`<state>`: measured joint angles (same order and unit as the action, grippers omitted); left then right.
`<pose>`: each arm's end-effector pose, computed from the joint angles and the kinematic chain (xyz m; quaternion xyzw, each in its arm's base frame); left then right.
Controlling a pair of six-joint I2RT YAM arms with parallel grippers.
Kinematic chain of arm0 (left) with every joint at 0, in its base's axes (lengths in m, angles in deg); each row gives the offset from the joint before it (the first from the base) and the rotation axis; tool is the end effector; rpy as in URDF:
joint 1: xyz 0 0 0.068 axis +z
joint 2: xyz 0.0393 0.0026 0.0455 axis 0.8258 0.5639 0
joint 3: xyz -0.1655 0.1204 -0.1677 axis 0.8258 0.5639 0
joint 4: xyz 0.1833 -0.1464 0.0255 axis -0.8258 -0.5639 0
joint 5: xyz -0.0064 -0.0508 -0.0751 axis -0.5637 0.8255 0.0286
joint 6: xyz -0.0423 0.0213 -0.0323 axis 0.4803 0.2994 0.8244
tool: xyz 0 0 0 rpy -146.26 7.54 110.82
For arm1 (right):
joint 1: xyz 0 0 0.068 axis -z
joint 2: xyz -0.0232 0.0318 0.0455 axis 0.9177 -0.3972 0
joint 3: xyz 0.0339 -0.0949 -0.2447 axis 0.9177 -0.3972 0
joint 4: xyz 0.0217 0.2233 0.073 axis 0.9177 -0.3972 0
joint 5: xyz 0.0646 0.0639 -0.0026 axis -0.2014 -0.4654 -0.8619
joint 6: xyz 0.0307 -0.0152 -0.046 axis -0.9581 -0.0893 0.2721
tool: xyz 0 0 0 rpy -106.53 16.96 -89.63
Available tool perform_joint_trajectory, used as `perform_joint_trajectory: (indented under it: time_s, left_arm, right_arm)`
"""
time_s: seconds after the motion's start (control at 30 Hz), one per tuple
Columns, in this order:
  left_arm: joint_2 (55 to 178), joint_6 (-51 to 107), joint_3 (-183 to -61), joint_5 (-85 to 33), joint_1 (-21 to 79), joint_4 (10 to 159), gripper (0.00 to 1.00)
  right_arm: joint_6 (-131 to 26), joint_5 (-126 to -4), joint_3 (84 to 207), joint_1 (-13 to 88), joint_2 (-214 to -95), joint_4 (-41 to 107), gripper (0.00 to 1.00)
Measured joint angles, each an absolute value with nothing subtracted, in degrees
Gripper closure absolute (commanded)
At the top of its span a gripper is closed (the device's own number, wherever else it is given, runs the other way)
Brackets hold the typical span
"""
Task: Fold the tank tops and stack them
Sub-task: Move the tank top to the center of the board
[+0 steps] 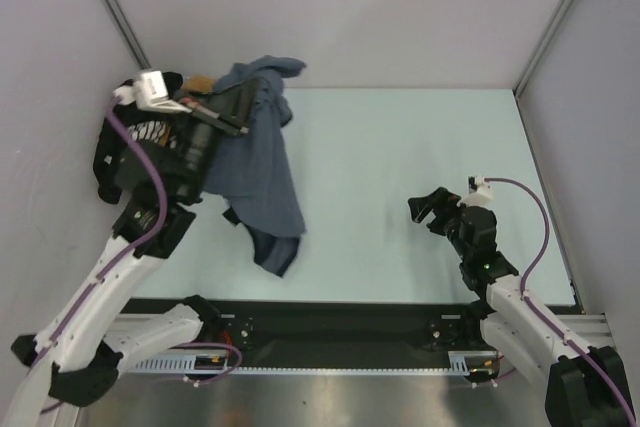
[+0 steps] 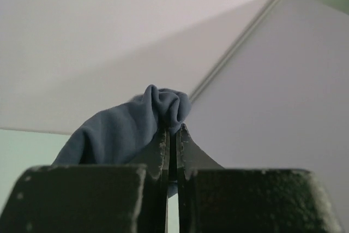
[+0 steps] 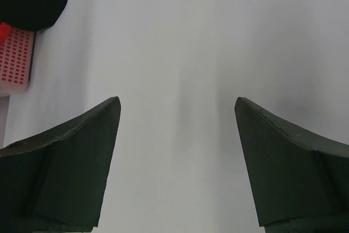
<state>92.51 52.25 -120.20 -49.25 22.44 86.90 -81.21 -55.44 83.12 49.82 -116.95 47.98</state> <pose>0.1328 -0.0745 0.4843 -0.1204 0.5450 -0.4107 0.7210 0.1566 0.0457 0.1996 0.1394 0.7881 0.2498 0.5451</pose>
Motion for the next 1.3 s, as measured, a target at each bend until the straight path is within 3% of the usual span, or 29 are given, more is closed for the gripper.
perform_joint_trajectory:
  time_s: [0.2, 0.33, 0.4, 0.53, 0.57, 0.73, 0.97, 1.1, 1.17, 1.2, 1.3]
  left_arm:
    - [103.1, 51.9, -123.5, -48.1, 16.9, 86.3, 1.0]
    - [102.4, 53.5, -116.7, -56.2, 18.0, 79.3, 1.0]
    - [99.4, 55.2, -110.7, -60.0, 20.9, 76.3, 0.95]
    - [90.9, 58.0, -97.8, -63.5, 30.5, 72.9, 0.2]
    - [89.6, 58.5, -95.8, -63.6, 32.0, 72.6, 0.17]
    - [91.2, 58.2, -94.7, -62.7, 33.0, 70.3, 0.09]
    - [94.2, 53.1, -95.8, -58.6, 30.7, 66.7, 0.09]
    - [98.3, 49.6, -98.3, -53.6, 28.2, 67.3, 0.08]
    - [100.6, 48.8, -98.9, -51.7, 27.4, 67.9, 0.09]
    - [101.7, 48.6, -98.9, -50.7, 26.9, 68.0, 0.09]
    - [103.5, 47.8, -98.8, -48.5, 25.9, 68.0, 0.09]
  right_arm:
    - [-80.6, -54.6, 83.1, 49.8, -116.9, 47.8, 0.09]
    - [-80.4, -54.4, 83.1, 49.7, -116.8, 47.9, 0.1]
    - [-80.4, -54.5, 83.1, 49.5, -117.2, 48.1, 0.11]
    - [-80.1, -55.6, 83.1, 48.0, -120.4, 49.7, 0.13]
    - [-79.8, -55.7, 83.2, 47.2, -121.5, 50.1, 0.13]
    - [-77.6, -55.4, 85.8, 42.0, -129.4, 50.1, 0.17]
    - [-74.4, -57.4, 90.6, 39.4, -137.7, 50.9, 0.23]
    - [-73.5, -59.2, 93.9, 37.1, -143.3, 50.9, 0.12]
    - [-72.7, -59.6, 96.3, 35.8, -146.7, 50.6, 0.22]
    - [-72.3, -59.6, 97.9, 35.3, -148.9, 50.3, 0.39]
    - [-71.2, -60.3, 102.1, 34.3, -155.2, 49.0, 0.7]
